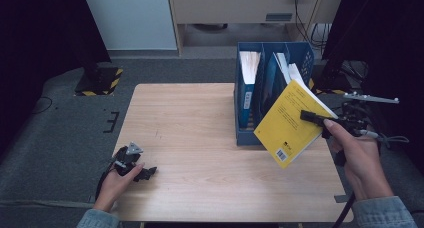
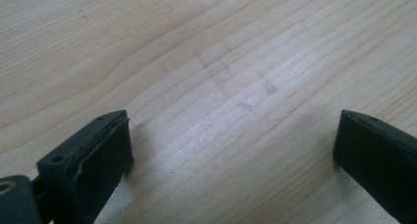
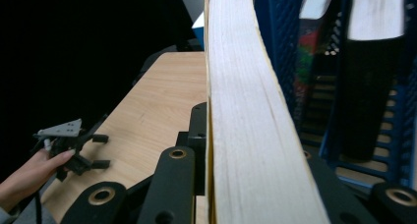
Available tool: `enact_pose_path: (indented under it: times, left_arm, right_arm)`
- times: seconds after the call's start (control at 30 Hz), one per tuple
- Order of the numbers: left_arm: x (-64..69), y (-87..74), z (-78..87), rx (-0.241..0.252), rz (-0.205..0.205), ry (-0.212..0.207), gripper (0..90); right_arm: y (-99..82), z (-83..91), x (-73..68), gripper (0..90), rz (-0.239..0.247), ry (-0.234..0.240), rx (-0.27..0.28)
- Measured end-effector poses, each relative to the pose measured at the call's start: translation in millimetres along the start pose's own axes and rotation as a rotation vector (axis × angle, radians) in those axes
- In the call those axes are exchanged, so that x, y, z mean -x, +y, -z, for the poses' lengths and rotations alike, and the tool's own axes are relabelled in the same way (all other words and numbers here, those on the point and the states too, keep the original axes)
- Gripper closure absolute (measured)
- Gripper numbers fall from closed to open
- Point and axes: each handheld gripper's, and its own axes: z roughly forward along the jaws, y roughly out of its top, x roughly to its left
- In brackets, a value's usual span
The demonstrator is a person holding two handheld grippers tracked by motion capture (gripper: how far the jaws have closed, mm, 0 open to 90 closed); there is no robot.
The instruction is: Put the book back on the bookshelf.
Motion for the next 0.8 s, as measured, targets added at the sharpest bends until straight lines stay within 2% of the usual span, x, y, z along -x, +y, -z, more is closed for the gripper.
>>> enact_pose_path:
  times: [0.17, 0.3, 0.33, 0.53, 0.57, 0.7, 0.8]
  left_arm:
    - [0.0, -0.2, 0.0, 0.001, 0.000, 0.000, 0.5]
    - [0.1, -0.1, 0.0, 0.000, 0.000, 0.000, 0.4]
    - [0.2, -0.1, 0.0, 0.000, 0.001, 0.000, 0.4]
    - [0.2, -0.1, -0.1, 0.000, 0.000, 0.001, 0.3]
    - [0.3, -0.1, -0.2, 0.001, 0.001, 0.000, 0.3]
    - [0.4, 0.0, -0.3, 0.001, 0.001, 0.001, 0.2]
    - [0.4, 0.0, -0.3, 0.001, 0.000, 0.001, 0.2]
  right_arm:
    - [3.9, 7.0, 4.8, 75.1, -0.014, -0.007, 0.022]
    - [8.4, 13.0, 11.3, 75.1, -0.030, -0.037, 0.039]
    - [10.4, 13.4, 15.5, 75.1, -0.036, -0.057, 0.042]
    - [13.7, 11.4, 28.6, 75.1, -0.063, -0.110, 0.047]
    - [13.7, 11.4, 28.6, 75.1, -0.063, -0.110, 0.047]
    - [15.3, 6.5, 34.5, 75.1, -0.073, -0.162, 0.047]
    - [16.2, 3.8, 35.9, 75.1, -0.075, -0.175, 0.046]
